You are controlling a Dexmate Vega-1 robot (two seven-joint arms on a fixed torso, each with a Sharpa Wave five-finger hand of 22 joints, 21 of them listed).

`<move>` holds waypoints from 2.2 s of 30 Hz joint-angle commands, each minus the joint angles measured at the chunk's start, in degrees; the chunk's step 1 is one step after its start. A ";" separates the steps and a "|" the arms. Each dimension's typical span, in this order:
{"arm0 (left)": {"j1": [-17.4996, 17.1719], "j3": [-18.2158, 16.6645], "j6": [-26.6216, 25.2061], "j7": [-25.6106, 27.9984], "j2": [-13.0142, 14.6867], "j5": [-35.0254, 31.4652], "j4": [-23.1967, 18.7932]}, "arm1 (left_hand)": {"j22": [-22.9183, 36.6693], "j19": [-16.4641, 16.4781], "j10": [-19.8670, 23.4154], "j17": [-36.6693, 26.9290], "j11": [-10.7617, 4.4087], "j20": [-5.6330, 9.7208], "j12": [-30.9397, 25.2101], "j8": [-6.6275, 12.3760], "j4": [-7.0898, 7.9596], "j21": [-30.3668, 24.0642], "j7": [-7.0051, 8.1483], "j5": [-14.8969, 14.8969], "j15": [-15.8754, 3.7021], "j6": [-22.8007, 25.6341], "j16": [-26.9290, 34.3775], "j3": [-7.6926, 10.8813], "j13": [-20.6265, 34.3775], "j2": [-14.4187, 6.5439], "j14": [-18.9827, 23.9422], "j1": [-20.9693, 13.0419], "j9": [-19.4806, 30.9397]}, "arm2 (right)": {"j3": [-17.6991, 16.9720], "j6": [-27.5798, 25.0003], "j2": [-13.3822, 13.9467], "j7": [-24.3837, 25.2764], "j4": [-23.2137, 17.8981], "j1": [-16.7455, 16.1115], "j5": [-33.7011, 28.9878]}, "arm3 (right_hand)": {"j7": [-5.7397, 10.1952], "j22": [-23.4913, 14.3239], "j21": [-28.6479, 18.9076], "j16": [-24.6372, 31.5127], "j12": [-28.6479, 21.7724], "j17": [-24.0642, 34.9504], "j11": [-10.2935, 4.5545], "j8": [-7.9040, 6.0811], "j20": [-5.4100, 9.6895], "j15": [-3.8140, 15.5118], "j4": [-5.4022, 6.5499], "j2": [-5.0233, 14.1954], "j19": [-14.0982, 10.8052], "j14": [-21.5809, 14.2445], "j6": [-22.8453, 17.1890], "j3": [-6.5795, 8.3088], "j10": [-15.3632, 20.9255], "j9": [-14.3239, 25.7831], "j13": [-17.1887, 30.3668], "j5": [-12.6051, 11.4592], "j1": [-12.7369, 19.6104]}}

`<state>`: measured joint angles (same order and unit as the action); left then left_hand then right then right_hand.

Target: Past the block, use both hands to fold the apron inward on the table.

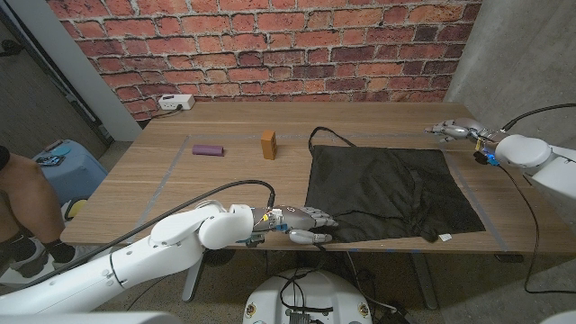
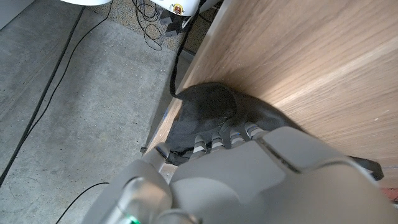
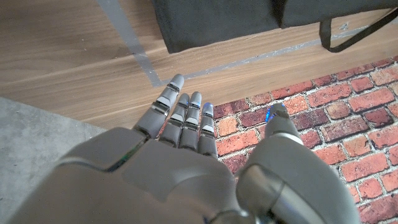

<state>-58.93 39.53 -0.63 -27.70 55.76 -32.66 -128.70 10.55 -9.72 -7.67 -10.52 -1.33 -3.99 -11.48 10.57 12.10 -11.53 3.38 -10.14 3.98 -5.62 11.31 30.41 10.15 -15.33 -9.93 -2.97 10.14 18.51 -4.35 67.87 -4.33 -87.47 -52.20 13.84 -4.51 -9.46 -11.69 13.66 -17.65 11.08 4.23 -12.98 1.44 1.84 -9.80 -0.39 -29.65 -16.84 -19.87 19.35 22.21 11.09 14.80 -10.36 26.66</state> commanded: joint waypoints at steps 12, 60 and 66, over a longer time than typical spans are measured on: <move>-0.32 0.50 -0.61 -1.16 -0.38 -0.46 -0.65 | 0.03 -8.03 0.20 -0.08 -0.18 0.40 0.05 0.11 -0.03 -0.50 0.09 0.02 -0.04 0.42 -0.15 0.18 -0.03 3.54 -2.79 4.13 0.04 | 6.17 -7.90 1.25 -0.24 -0.17 5.44 -11.87 | 2.64 -0.27 -0.28 0.41 -2.26 0.10 -2.40 -1.04 0.89 2.25 -0.65 -3.50 -3.56 -4.50 -5.13 0.12 4.22 0.20 0.95 -2.34 7.08; 0.88 1.41 -1.41 -3.34 -1.04 -0.91 -0.32 | 0.00 -8.10 0.57 -0.07 -0.19 0.23 0.10 0.14 0.00 -0.44 0.43 0.05 -0.09 1.46 -0.27 0.80 -0.02 3.62 -2.77 4.15 0.04 | 13.45 -10.49 -5.15 -5.37 7.81 13.74 -17.55 | 4.09 -0.36 0.45 0.41 -2.46 0.73 -3.56 -1.18 1.86 4.53 0.96 -5.42 -5.05 -7.99 -10.93 -1.17 9.86 0.28 0.27 -5.05 14.75; 1.21 1.48 -1.11 -3.30 -1.24 -0.68 0.08 | 0.00 -8.09 0.54 -0.07 -0.21 0.21 0.13 0.08 0.00 -0.44 0.41 0.06 -0.05 1.42 -0.27 0.83 -0.02 3.63 -2.77 4.16 0.03 | 13.89 -11.13 -5.55 -5.78 7.81 14.21 -17.84 | 4.12 -0.38 0.41 0.76 -3.41 1.02 -3.71 -1.34 1.73 4.67 1.15 -5.22 -5.28 -8.98 -12.35 -1.56 11.72 0.34 0.65 -5.31 15.03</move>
<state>-58.15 40.88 -2.02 -30.90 54.77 -33.76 -129.09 10.39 -9.72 -7.36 -10.40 -1.64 -3.99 -11.48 10.57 12.01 -11.53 3.79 -10.14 3.98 -4.60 11.31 30.82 10.15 -15.31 -9.93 -2.97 10.14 31.39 -14.60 63.03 -9.19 -79.87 -38.99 -3.50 -0.42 -9.75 -11.20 13.99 -20.44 11.86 0.28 -14.15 3.37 2.50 -8.81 -5.72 -34.26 -24.89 -31.21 17.92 32.77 11.31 15.06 -15.27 41.20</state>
